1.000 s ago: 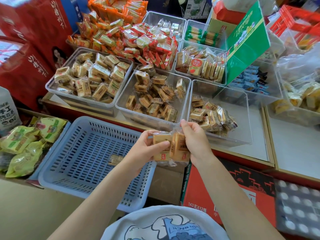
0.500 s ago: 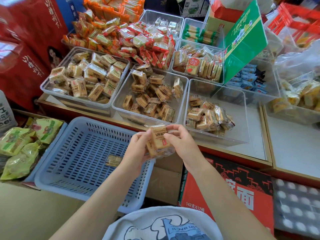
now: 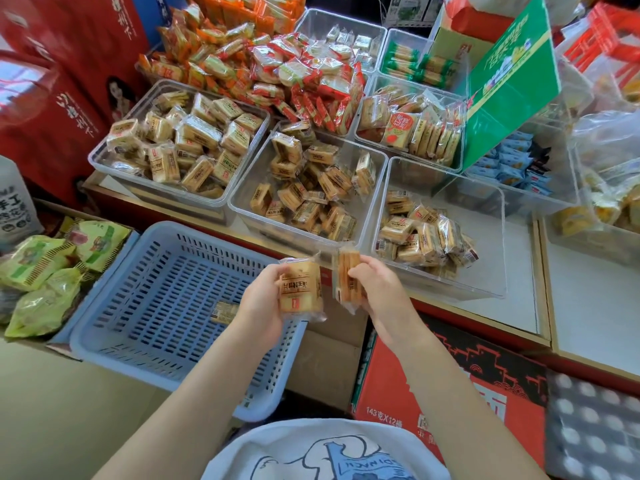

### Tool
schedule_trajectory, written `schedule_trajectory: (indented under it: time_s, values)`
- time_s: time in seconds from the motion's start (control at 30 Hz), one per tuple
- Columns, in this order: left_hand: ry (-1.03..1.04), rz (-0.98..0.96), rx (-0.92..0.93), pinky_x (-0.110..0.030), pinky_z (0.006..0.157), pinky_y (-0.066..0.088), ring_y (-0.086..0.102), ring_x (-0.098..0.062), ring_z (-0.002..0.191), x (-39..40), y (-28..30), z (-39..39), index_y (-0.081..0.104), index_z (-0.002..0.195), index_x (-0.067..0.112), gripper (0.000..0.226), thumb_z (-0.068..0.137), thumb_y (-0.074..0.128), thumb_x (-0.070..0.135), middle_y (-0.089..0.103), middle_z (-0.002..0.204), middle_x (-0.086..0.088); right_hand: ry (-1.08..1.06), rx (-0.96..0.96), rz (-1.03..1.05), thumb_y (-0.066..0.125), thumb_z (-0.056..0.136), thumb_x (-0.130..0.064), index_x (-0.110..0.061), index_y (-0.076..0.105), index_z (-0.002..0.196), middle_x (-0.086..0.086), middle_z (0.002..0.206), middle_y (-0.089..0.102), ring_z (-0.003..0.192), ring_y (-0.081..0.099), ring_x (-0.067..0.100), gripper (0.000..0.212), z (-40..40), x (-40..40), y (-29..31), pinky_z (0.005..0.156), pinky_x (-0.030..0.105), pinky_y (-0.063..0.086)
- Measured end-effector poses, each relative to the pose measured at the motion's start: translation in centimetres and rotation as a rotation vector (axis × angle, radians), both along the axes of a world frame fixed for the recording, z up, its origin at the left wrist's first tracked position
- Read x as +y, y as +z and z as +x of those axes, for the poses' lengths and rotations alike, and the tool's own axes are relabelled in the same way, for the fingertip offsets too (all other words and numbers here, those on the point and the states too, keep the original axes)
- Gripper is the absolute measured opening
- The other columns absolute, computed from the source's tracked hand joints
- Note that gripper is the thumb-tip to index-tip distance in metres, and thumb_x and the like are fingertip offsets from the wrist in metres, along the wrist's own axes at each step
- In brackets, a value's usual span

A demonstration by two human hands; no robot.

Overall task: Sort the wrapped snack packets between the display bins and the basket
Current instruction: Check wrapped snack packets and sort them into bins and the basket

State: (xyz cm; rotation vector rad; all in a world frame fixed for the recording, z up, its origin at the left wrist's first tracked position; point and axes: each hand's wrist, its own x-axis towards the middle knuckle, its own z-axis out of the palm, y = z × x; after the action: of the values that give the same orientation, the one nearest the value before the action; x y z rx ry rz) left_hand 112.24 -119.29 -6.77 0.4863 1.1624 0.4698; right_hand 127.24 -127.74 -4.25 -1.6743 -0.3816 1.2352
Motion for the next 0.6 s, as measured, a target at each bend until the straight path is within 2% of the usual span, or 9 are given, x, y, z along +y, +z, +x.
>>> schedule_trajectory:
  time_s: [0.07, 0.13, 0.2, 0.27, 0.33, 0.4, 0.47, 0.53, 0.6]
  values:
    - [0.013, -0.067, -0.041, -0.037, 0.064, 0.057, 0.068, -0.026, 0.081, 0.0, 0.2, 0.1, 0.069, 0.109, 0.008, 0.03, 0.104, 0.046, 0.026, 0.07, 0.091, -0.011, -0.071, 0.167, 0.043, 0.04, 0.103, -0.018, -0.002, 0.057, 0.13, 0.02, 0.107, 0.061, 0.095, 0.057, 0.033, 0.036, 0.1, 0.1, -0.2, 0.081, 0.049, 0.048]
    - [0.012, -0.116, -0.096, -0.03, 0.057, 0.053, 0.063, -0.019, 0.066, -0.3, 0.5, 0.6, 0.07, 0.096, 0.006, 0.035, 0.105, 0.043, 0.027, 0.065, 0.081, -0.009, -0.123, 0.273, 0.063, 0.032, 0.106, -0.018, 0.001, 0.056, 0.132, 0.024, 0.108, 0.062, 0.097, 0.058, 0.036, 0.041, 0.4, 0.0, 0.0, 0.078, 0.05, 0.05]
    - [0.024, -0.167, -0.148, -0.026, 0.051, 0.052, 0.06, -0.018, 0.06, -0.7, 0.9, 1.3, 0.068, 0.091, 0.003, 0.038, 0.106, 0.041, 0.024, 0.066, 0.077, -0.01, -0.107, 0.335, 0.088, 0.027, 0.108, -0.022, 0.0, 0.058, 0.131, 0.026, 0.11, 0.066, 0.097, 0.063, 0.038, 0.044, 0.8, -0.2, -0.1, 0.079, 0.05, 0.053]
    - [0.005, -0.168, -0.154, -0.028, 0.054, 0.054, 0.06, -0.02, 0.06, -0.9, 1.2, 2.1, 0.065, 0.093, -0.001, 0.038, 0.107, 0.04, 0.023, 0.069, 0.074, -0.014, -0.072, 0.35, 0.091, 0.026, 0.109, -0.026, -0.003, 0.061, 0.127, 0.028, 0.112, 0.069, 0.094, 0.067, 0.036, 0.046, 1.4, -0.4, -0.2, 0.085, 0.052, 0.055]
    - [-0.006, -0.154, -0.171, -0.036, 0.067, 0.057, 0.063, -0.023, 0.066, -1.0, 1.2, 2.5, 0.065, 0.099, -0.005, 0.049, 0.108, 0.041, 0.037, 0.07, 0.079, -0.017, -0.037, 0.336, 0.09, 0.029, 0.109, -0.033, -0.003, 0.062, 0.127, 0.028, 0.112, 0.07, 0.091, 0.068, 0.033, 0.048, 2.1, -0.6, -0.2, 0.086, 0.05, 0.056]
    - [-0.016, -0.144, -0.192, -0.044, 0.081, 0.056, 0.067, -0.027, 0.077, -0.9, 1.0, 2.6, 0.068, 0.103, -0.006, 0.075, 0.1, 0.043, 0.064, 0.07, 0.087, -0.018, -0.037, 0.32, 0.103, 0.04, 0.108, -0.033, -0.002, 0.057, 0.131, 0.023, 0.107, 0.07, 0.086, 0.069, 0.031, 0.042, 3.0, -0.7, -0.2, 0.08, 0.048, 0.058]
    - [-0.063, -0.073, -0.191, -0.044, 0.08, 0.058, 0.069, -0.025, 0.082, -0.8, 0.9, 2.9, 0.067, 0.112, -0.001, 0.081, 0.087, 0.049, 0.073, 0.07, 0.095, -0.016, -0.078, 0.325, 0.091, 0.052, 0.106, -0.023, -0.002, 0.051, 0.135, 0.02, 0.107, 0.068, 0.081, 0.07, 0.029, 0.037, 3.9, -0.7, -0.4, 0.077, 0.047, 0.06]
    - [-0.113, -0.014, -0.164, -0.041, 0.075, 0.054, 0.07, -0.025, 0.078, -0.8, 1.2, 3.6, 0.067, 0.113, 0.004, 0.07, 0.083, 0.055, 0.066, 0.074, 0.093, -0.013, -0.112, 0.34, 0.078, 0.056, 0.104, -0.018, -0.002, 0.053, 0.133, 0.018, 0.107, 0.067, 0.079, 0.071, 0.025, 0.033, 4.7, -0.6, -0.5, 0.074, 0.045, 0.063]
    - [-0.128, 0.055, -0.1, -0.039, 0.067, 0.056, 0.07, -0.027, 0.075, -0.7, 1.3, 4.5, 0.069, 0.109, 0.005, 0.064, 0.084, 0.054, 0.062, 0.077, 0.091, -0.013, -0.127, 0.336, 0.085, 0.056, 0.104, -0.018, -0.001, 0.057, 0.13, 0.02, 0.109, 0.068, 0.082, 0.071, 0.026, 0.031, 5.3, -0.4, -0.6, 0.074, 0.044, 0.064]
